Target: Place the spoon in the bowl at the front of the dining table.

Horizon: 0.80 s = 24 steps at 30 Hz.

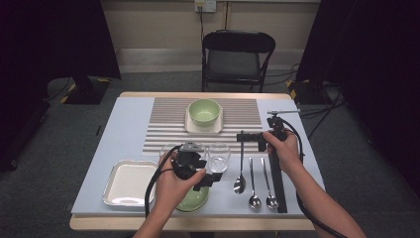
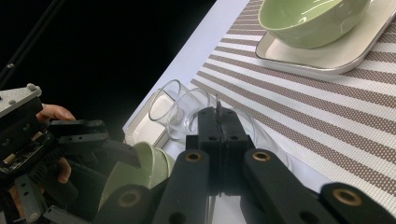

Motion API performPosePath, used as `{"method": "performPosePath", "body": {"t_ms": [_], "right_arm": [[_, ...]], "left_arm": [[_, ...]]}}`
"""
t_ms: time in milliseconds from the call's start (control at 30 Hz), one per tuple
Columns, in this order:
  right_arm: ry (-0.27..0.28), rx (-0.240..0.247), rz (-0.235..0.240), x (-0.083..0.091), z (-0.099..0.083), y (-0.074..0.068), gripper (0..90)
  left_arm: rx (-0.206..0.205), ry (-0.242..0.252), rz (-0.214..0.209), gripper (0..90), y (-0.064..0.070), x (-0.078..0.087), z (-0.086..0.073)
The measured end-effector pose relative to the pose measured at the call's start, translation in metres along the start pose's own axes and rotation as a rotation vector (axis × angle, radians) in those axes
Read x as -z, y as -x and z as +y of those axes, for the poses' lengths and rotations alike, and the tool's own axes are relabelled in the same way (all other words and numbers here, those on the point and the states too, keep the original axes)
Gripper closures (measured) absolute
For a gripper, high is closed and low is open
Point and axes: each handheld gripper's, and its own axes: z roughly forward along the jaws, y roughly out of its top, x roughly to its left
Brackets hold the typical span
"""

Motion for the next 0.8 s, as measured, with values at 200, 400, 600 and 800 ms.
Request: {"method": "performPosePath", "body": {"t_ms": [200,400,600,800], "right_arm": [[0.009,0.006,0.016,0.000,0.006,-0.004,90.0],[0.014,0.014,0.013,0.000,0.013,-0.009,90.0],[0.021,0.019,0.016,-0.002,0.020,-0.013,90.0],[0.026,0.030,0.019,-0.006,0.026,-0.018,90.0]], "left_arm": [[0.008,0.008,-0.012,27.9,-0.003,0.003,0.002],[0.018,0.015,-0.024,27.8,-0.006,0.005,0.004],[0.030,0.018,-0.027,27.8,-0.010,0.006,0.006],[0.032,0.011,-0.027,27.8,-0.014,0.007,0.007]]}}
